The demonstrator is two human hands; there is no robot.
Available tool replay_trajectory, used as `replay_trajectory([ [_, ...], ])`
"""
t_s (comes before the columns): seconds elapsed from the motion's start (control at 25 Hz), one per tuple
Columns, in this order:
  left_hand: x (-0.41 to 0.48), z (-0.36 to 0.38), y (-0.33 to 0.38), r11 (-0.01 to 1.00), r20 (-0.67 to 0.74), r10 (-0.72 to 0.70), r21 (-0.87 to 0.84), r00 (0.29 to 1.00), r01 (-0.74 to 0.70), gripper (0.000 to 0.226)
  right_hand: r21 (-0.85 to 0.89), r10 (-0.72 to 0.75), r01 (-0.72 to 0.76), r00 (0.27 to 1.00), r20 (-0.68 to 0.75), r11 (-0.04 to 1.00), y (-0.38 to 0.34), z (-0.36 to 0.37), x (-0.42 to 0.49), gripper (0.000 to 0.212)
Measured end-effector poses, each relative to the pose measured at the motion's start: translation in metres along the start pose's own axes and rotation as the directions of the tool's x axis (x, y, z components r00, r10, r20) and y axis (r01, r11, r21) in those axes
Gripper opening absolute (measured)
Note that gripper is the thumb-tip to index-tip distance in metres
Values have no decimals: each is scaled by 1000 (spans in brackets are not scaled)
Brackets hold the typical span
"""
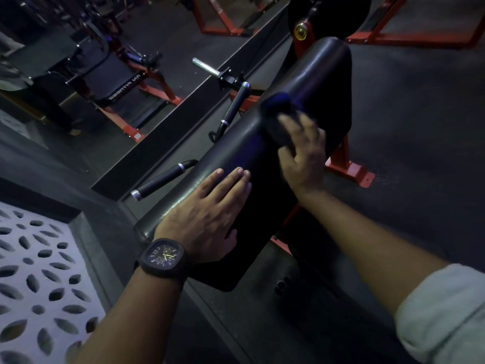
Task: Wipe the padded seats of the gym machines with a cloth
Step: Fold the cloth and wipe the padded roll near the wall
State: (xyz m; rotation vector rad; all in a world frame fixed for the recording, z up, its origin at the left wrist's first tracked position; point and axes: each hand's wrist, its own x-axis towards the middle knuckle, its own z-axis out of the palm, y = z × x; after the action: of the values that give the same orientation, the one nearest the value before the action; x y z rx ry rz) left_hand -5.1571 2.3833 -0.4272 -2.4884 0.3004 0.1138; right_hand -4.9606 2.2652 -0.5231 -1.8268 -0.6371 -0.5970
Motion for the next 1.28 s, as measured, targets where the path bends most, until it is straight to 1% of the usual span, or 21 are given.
replay_trajectory([
  [0.04, -1, -1, 1, 1000, 6, -5, 5, 1000, 5, 89, 12, 160, -160, 986, -49, 987, -8, 8, -7, 60],
  [0.08, -1, -2, 1, 1000, 12, -10, 4, 1000, 10, 89, -45, 81, -83, 995, -56, 996, -15, 10, -19, 60],
  [0.16, 1, -2, 0, 1000, -5, -15, -9, 1000, 15, 88, -115, -366, 377, 924, 109, 919, -3, 0, -25, 58],
  [0.2, 1, -1, 0, 1000, -17, -10, -17, 1000, 10, 87, -101, -414, 428, 900, 135, 898, 9, -5, -13, 58],
  [0.28, 0, 0, -1, 1000, 0, -6, -14, 1000, 6, 88, -53, -28, 30, 999, 46, 998, 4, -7, 0, 61],
  [0.32, -1, -2, 0, 1000, 19, -9, -11, 1000, 9, 89, -20, 188, -188, 982, 5, 982, -9, -5, -5, 63],
  [0.36, 0, -4, 0, 1000, 28, -11, -16, 1000, 11, 90, -44, 198, -197, 980, 9, 979, -22, -1, -18, 64],
  [0.44, 0, -7, 0, 999, 29, -22, -44, 999, 23, 91, -98, -174, 192, 970, 171, 976, -26, -6, -42, 63],
  [0.48, -2, -8, -1, 998, 26, -21, -54, 999, 22, 91, -87, -250, 276, 941, 228, 957, -17, -10, -37, 62],
  [0.52, -3, -9, -3, 998, 20, -11, -54, 1000, 12, 91, -92, -143, 166, 966, 213, 982, -12, -11, -26, 63],
  [0.56, -3, -10, -3, 999, 16, 1, -45, 1000, -1, 91, -67, 88, -80, 988, 125, 995, -14, -8, -17, 63],
  [0.6, 0, -11, -1, 1000, 7, 10, -30, 1000, -10, 89, -28, 308, -308, 950, 38, 951, -25, -4, -15, 64],
  [0.64, 4, -12, 1, 1000, -4, 13, -10, 1000, -13, 85, -20, 380, -380, 925, 11, 925, -37, 0, -20, 62],
  [0.76, 26, -14, 3, 998, -58, 36, 59, 998, -32, 71, -92, -16, 31, 987, 163, 995, -35, -4, -36, 56],
  [0.92, 44, -9, -9, 997, -150, 76, 46, 986, -70, 73, -50, 434, -435, 900, -43, 899, -32, 4, -9, 63],
  [1.0, 46, -7, -9, 999, -150, 43, 9, 988, -42, 74, -145, 107, -94, 991, 86, 985, -28, 3, -21, 57],
  [1.04, 47, -5, -8, 1000, -151, 25, -5, 988, -26, 75, -164, -61, 91, 982, 180, 982, -14, -4, -13, 56],
  [1.08, 48, -3, -6, 1000, -155, 12, -24, 988, -16, 76, -167, -67, 102, 977, 203, 981, -2, -8, -2, 58],
  [1.16, 48, -2, -3, 998, -157, -19, -68, 987, 8, 79, -160, 220, -207, 973, 69, 965, -3, -8, 9, 62],
  [1.2, 49, -3, -4, 996, -166, -34, -83, 986, 20, 80, -159, 264, -258, 964, 18, 953, -12, -5, 4, 62],
  [1.28, 51, -4, -6, 994, -169, -46, -101, 984, 29, 81, -170, -35, 58, 990, 134, 984, -15, -5, -10, 60],
])
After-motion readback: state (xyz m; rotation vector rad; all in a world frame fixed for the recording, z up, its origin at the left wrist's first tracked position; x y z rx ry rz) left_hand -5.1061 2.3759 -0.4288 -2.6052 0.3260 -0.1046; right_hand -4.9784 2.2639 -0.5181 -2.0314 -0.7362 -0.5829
